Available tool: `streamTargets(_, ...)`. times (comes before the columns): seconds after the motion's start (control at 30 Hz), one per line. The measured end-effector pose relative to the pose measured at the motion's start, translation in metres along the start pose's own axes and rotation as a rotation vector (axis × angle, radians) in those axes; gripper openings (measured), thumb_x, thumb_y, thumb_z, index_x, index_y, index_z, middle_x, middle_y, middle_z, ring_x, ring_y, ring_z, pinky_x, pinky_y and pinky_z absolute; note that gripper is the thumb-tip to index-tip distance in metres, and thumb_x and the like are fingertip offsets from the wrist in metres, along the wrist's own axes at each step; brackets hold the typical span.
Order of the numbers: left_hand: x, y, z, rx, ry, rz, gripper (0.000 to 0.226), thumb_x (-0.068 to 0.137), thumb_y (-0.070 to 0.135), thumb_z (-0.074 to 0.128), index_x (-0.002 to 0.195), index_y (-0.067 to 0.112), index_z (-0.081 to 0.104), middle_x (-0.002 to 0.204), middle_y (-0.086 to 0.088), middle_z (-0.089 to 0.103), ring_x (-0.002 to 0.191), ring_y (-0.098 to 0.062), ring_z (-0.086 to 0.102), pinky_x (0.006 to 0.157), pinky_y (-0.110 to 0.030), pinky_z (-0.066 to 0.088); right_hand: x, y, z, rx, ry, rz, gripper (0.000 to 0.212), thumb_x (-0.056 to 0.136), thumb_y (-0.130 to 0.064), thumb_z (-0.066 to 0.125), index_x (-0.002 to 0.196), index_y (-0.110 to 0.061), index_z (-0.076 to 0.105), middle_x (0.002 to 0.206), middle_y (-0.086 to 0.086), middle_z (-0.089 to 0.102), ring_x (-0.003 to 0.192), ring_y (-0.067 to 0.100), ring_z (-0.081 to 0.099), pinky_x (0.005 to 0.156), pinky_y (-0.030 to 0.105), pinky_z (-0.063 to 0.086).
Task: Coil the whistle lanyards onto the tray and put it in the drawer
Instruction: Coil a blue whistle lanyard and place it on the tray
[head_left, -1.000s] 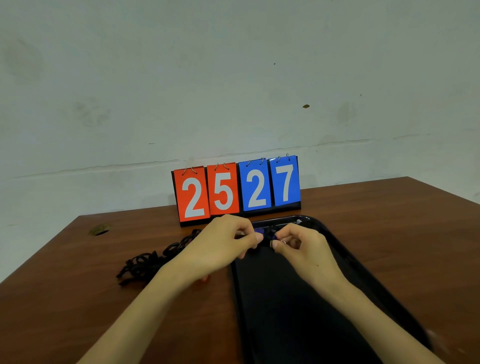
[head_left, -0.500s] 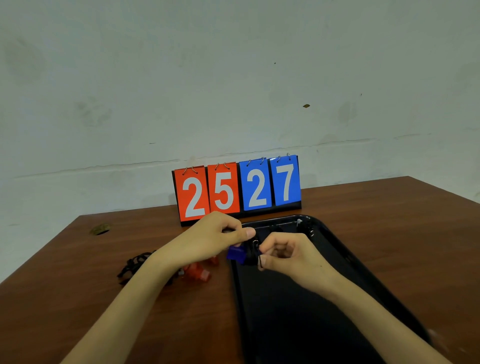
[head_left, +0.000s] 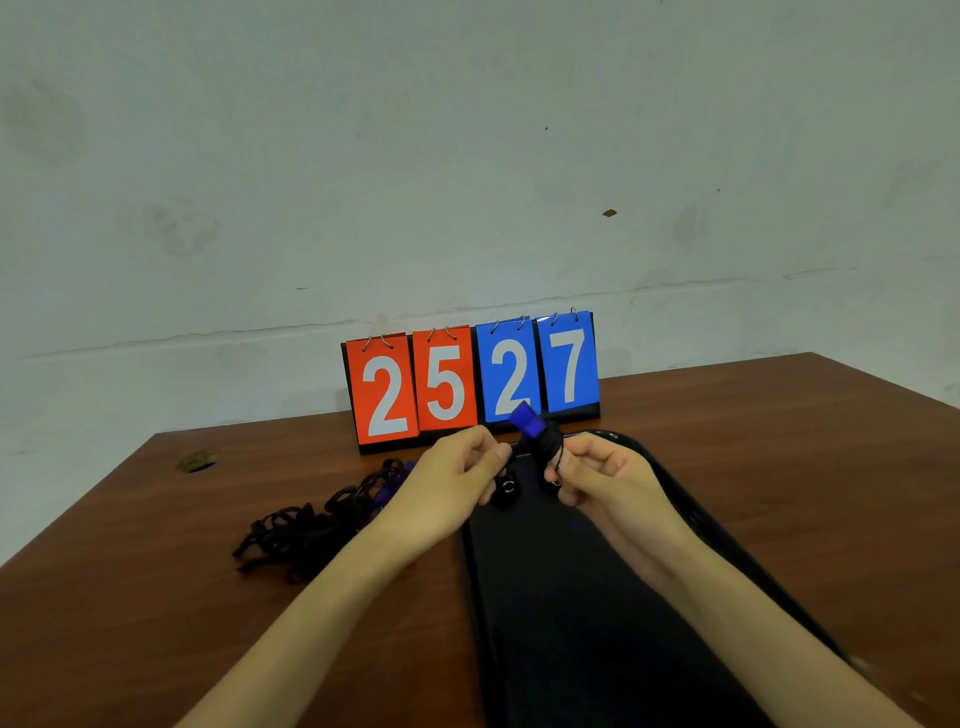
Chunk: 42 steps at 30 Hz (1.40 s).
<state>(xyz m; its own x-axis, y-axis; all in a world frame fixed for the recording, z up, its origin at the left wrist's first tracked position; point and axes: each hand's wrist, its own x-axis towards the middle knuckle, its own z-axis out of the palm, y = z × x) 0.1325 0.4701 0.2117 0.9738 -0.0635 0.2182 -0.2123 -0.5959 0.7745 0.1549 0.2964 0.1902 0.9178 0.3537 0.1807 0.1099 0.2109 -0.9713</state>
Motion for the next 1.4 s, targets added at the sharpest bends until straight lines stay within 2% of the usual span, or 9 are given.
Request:
streamTargets(0.17,-0.007,0.004,0.006,0.146,-0.017,0.043,0.032,0.099,0.035,0.037,0.087,0.016,0.059,0.064,0.009,0.050,0.056,0.000,0.046,0.059,-0.019,0.036,0.004,0.006,-0.001,-0.081,0.149,0.072,0.012,0.088,-0.010,0.058,0.094,-0.012,0.068,0.072,-0.001,0.069,0.062,0.007,0.055,0.064,0.023,0.043)
streamTargets(0.33,-0.013,0.014,0.012,0.555,-0.148,0.120,0.016,0.098,0.034,0.042,0.090,0.023,0.050,0.082,0.005,0.055,0.075,-0.008,0.054,0.068,-0.023,0.043,0.006,0.014,-0.001,-0.481,0.218,0.014,0.007,0.085,-0.012,0.063,0.088,-0.018,0.066,0.077,-0.003,0.070,0.074,0.001,0.064,0.072,0.019,0.044)
streamTargets(0.5,-0.017,0.020,-0.001,0.626,-0.218,0.198,0.022,0.097,0.040,0.040,0.087,0.024,0.052,0.075,0.008,0.052,0.069,-0.005,0.050,0.066,-0.022,0.043,0.002,0.022,0.001,-0.786,0.110,-0.143,0.007,0.084,-0.019,0.067,0.084,-0.025,0.064,0.076,-0.007,0.065,0.072,0.003,0.062,0.068,0.017,0.049)
streamTargets(0.73,-0.008,0.011,-0.029,0.525,-0.140,0.224,0.008,0.087,0.033,0.061,0.088,0.026,0.066,0.085,0.015,0.054,0.082,-0.003,0.053,0.069,-0.011,0.041,0.000,0.021,0.003,-0.871,-0.127,-0.115,0.007,0.083,-0.022,0.067,0.084,-0.028,0.064,0.080,-0.007,0.065,0.076,0.008,0.060,0.070,0.019,0.048)
streamTargets(0.93,-0.005,0.002,-0.036,0.071,-0.211,0.089,0.010,0.082,0.020,0.068,0.079,0.030,0.070,0.081,0.006,0.070,0.080,-0.003,0.065,0.071,-0.010,0.050,-0.003,0.011,0.007,-0.624,-0.347,-0.064,0.011,0.084,-0.013,0.066,0.080,-0.023,0.064,0.075,-0.004,0.068,0.079,0.008,0.066,0.081,0.022,0.051)
streamTargets(1.07,-0.004,-0.003,-0.023,-0.231,-0.208,-0.065,0.008,0.084,0.015,0.065,0.087,0.019,0.071,0.089,0.003,0.071,0.087,-0.010,0.067,0.074,-0.016,0.053,-0.003,0.005,0.003,-0.403,-0.382,0.056,0.011,0.086,-0.010,0.061,0.082,-0.019,0.064,0.073,-0.005,0.068,0.073,0.007,0.062,0.071,0.018,0.047)
streamTargets(1.2,-0.003,-0.003,-0.014,-0.553,-0.151,-0.210,0.016,0.087,0.001,0.057,0.086,0.012,0.067,0.091,-0.007,0.068,0.082,-0.019,0.064,0.072,-0.026,0.053,0.002,0.008,-0.004,0.008,-0.368,0.243,0.017,0.086,-0.011,0.060,0.075,-0.021,0.068,0.074,-0.001,0.064,0.068,0.009,0.053,0.064,0.022,0.044)
streamTargets(1.27,-0.004,0.000,-0.010,-0.683,-0.092,-0.229,0.018,0.087,-0.003,0.054,0.088,0.010,0.066,0.084,-0.010,0.067,0.069,-0.014,0.062,0.066,-0.023,0.053,0.005,0.009,-0.006,0.237,-0.359,0.322,0.006,0.075,-0.018,0.073,0.072,-0.019,0.068,0.071,-0.001,0.061,0.064,0.008,0.049,0.059,0.021,0.044)
streamTargets(1.4,-0.007,0.008,0.005,-0.776,0.100,-0.168,0.013,0.087,0.001,0.058,0.089,0.010,0.067,0.079,-0.008,0.070,0.064,-0.012,0.064,0.064,-0.022,0.055,0.007,0.012,-0.008,0.562,-0.309,0.481,0.043,0.044,-0.012,0.091,0.080,-0.013,0.068,0.069,0.001,0.061,0.056,0.008,0.051,0.052,0.020,0.043)
